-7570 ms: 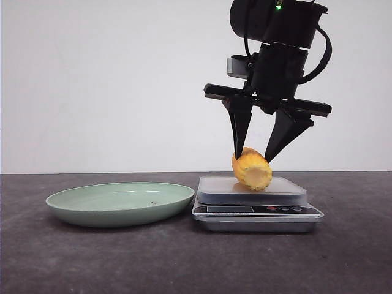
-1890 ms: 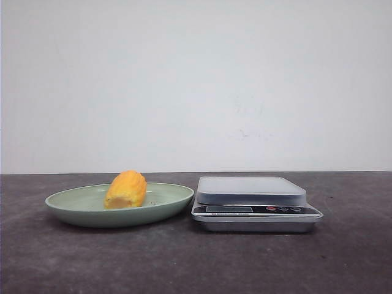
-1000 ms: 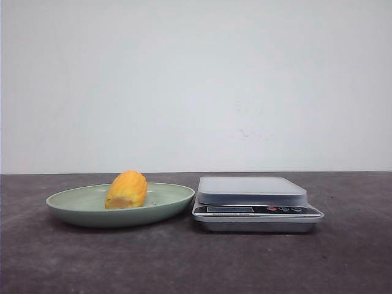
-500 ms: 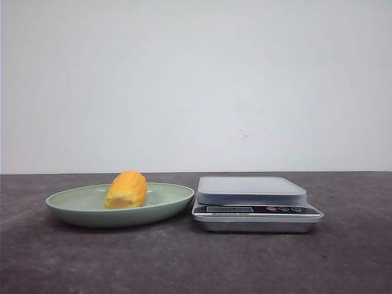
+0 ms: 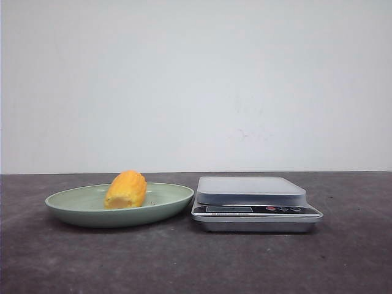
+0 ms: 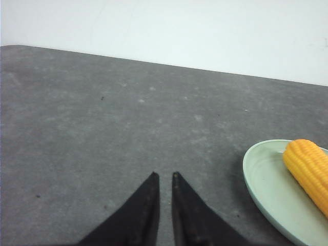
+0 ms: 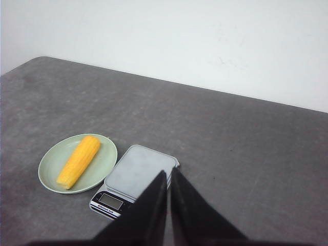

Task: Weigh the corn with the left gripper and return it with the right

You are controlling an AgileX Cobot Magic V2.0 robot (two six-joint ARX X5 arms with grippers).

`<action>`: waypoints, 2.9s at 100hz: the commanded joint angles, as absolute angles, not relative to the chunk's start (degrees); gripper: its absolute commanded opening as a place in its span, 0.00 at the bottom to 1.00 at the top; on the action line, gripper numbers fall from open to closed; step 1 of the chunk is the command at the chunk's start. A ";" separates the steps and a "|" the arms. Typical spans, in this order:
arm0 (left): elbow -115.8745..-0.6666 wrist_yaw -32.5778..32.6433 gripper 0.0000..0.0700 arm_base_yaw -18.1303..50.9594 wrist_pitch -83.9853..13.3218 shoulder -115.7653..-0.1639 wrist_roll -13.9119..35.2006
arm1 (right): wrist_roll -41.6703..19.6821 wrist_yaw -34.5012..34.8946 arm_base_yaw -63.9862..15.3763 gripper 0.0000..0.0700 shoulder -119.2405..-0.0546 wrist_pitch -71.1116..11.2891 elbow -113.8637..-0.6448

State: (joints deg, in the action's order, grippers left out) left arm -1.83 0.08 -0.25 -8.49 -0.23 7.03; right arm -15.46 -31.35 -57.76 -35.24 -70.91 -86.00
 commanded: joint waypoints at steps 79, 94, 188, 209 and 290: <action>-0.80 -0.01 0.00 0.08 -10.74 -0.19 6.76 | -16.23 -31.53 -58.48 0.01 -35.73 -70.30 -86.70; -0.80 -0.01 0.00 0.08 -10.72 -0.19 6.76 | -16.21 -31.53 -58.48 0.01 -35.73 -70.30 -86.70; -0.80 -0.01 0.00 0.08 -10.72 -0.16 6.76 | -4.89 -7.90 -6.22 0.01 -23.49 -48.82 -67.22; -0.80 -0.01 0.00 0.08 -10.74 -0.16 6.79 | -3.97 0.45 -0.25 0.01 -15.27 -26.33 -44.91; -0.80 -0.01 0.00 0.08 -10.72 -0.19 6.79 | -3.42 1.54 1.67 0.01 -0.23 -9.04 -3.64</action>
